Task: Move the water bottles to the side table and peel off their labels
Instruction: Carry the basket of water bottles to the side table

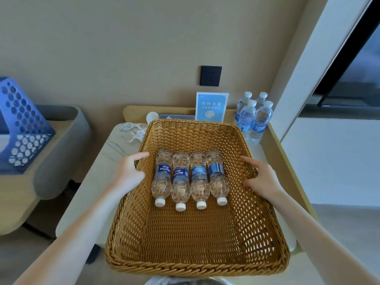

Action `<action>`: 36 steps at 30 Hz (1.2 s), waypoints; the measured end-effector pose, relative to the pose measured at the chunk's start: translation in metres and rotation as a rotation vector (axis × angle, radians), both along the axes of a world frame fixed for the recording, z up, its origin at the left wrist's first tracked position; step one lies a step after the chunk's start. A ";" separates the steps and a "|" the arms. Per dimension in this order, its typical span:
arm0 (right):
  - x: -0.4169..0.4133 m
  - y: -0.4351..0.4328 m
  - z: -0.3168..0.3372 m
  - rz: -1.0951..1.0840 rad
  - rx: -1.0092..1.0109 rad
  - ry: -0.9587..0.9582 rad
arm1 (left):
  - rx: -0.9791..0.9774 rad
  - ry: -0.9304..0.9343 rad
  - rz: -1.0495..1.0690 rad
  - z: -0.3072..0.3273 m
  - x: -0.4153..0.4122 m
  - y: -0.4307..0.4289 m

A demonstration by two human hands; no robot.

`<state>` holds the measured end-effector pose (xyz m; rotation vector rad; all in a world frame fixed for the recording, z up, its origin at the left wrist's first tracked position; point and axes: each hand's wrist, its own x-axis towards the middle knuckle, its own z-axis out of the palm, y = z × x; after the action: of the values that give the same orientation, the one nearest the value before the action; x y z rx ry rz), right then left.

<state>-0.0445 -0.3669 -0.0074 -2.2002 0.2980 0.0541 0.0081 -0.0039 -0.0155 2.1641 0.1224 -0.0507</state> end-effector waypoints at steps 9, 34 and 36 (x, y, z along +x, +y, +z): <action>-0.011 0.000 -0.001 0.008 0.032 0.023 | 0.030 -0.025 0.035 0.009 -0.026 0.006; -0.011 0.017 0.016 0.195 0.038 -0.129 | 0.072 -0.151 0.260 0.025 -0.104 0.012; -0.009 0.021 0.013 0.231 0.026 -0.128 | 0.060 -0.150 0.299 0.025 -0.116 0.013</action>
<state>-0.0531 -0.3456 0.0051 -2.1913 -0.0285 0.0438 -0.1077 0.0094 0.0097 2.1781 0.3631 0.2894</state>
